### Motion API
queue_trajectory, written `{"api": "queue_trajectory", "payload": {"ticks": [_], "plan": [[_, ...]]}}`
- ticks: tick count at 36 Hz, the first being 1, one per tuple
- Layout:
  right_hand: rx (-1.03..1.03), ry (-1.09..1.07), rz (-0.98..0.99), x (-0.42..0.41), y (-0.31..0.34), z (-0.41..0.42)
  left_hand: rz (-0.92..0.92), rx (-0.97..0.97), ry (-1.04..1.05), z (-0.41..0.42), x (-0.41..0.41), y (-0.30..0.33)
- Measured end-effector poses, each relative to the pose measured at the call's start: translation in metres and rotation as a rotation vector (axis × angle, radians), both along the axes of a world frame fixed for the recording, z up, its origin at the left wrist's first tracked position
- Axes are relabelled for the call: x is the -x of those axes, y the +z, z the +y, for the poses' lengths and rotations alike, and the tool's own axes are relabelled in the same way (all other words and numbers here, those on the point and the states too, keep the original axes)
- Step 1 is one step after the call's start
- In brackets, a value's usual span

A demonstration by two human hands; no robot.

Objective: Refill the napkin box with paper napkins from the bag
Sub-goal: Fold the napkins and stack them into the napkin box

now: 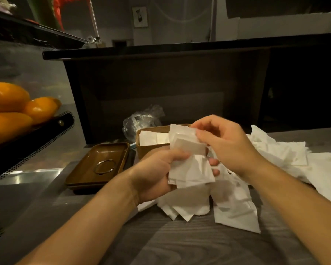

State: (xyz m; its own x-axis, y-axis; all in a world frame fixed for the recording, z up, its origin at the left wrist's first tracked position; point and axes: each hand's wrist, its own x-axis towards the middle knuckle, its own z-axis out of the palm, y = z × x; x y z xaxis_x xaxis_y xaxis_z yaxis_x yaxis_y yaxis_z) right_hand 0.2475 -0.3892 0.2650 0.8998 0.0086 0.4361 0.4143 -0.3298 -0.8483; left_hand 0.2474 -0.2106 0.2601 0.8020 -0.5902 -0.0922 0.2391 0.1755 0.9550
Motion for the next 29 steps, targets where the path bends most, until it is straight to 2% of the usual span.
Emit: {"api": "queue_trajectory", "payload": {"ticks": [3,6,10,13,17,29], "plan": [[0.095,-0.192,-0.309,-0.001,-0.003,-0.002,0.03,0.085,0.088,0.0,-0.001,0.003],[0.264,-0.128,-0.477,0.001,-0.005,-0.002,0.039,0.126,0.107,0.003,-0.003,0.005],[0.516,0.094,-0.503,0.003,-0.012,0.005,0.028,0.118,0.069,0.005,-0.004,0.003],[0.687,0.121,-0.522,-0.001,-0.019,0.007,-0.001,0.123,0.079,0.006,-0.005,0.001],[0.712,0.08,-0.563,-0.002,-0.021,0.008,-0.004,0.14,0.074,0.007,-0.006,0.002],[0.637,0.147,-0.517,0.0,-0.022,0.012,-0.001,0.085,0.104,0.011,-0.009,-0.001]]}}
